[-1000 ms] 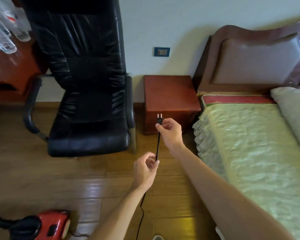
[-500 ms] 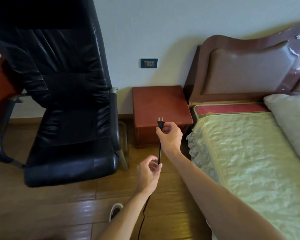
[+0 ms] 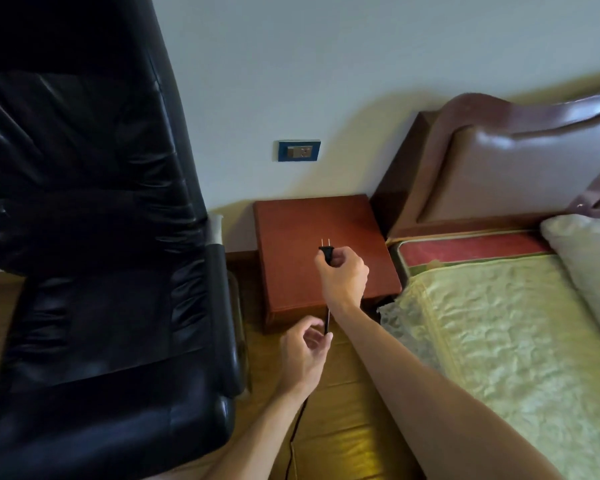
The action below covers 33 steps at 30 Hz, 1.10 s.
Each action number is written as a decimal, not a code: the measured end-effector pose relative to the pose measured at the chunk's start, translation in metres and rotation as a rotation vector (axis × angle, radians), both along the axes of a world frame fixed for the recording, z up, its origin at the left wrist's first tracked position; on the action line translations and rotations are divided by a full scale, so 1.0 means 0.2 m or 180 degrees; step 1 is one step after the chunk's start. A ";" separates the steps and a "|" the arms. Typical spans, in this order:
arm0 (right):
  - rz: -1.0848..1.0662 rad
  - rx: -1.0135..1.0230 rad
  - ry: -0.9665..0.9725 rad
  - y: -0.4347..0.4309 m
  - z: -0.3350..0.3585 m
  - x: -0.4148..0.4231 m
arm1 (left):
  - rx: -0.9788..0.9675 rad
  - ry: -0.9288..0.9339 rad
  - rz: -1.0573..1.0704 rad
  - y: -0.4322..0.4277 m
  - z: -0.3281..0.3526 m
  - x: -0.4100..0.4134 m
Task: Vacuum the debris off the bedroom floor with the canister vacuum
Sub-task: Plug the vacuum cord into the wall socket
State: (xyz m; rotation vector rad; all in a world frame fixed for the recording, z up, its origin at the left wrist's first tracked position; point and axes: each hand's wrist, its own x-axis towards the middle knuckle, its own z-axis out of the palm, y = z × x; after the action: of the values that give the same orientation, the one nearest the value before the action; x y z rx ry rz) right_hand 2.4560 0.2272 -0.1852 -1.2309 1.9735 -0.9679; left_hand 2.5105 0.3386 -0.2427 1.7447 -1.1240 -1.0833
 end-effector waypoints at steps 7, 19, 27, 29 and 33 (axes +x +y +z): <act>0.0150 0.0026 0.0263 -0.46 -0.11 0.07 | -0.0158 0.0166 0.0146 -0.43 -0.12 0.03; 0.0539 -0.0120 0.0075 -1.30 -0.46 0.01 | -0.0461 -0.0059 0.0572 -1.22 -0.38 -0.05; 0.0964 -0.0208 0.0240 -1.65 -0.62 0.01 | -0.0720 -0.0279 0.0865 -1.55 -0.55 -0.09; 0.1029 -0.0269 0.0255 -1.71 -0.64 0.03 | -0.0757 -0.0255 0.0881 -1.60 -0.57 -0.08; 0.1048 -0.0417 0.0290 -1.79 -0.65 0.07 | -0.0807 -0.0277 0.0845 -1.70 -0.60 -0.04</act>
State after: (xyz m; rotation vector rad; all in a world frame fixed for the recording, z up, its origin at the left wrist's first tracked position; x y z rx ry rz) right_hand 2.4692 -0.1317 -0.3159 -1.6375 1.7207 -0.8960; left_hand 2.5020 -0.0005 -0.3623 1.6928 -0.9994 -0.6797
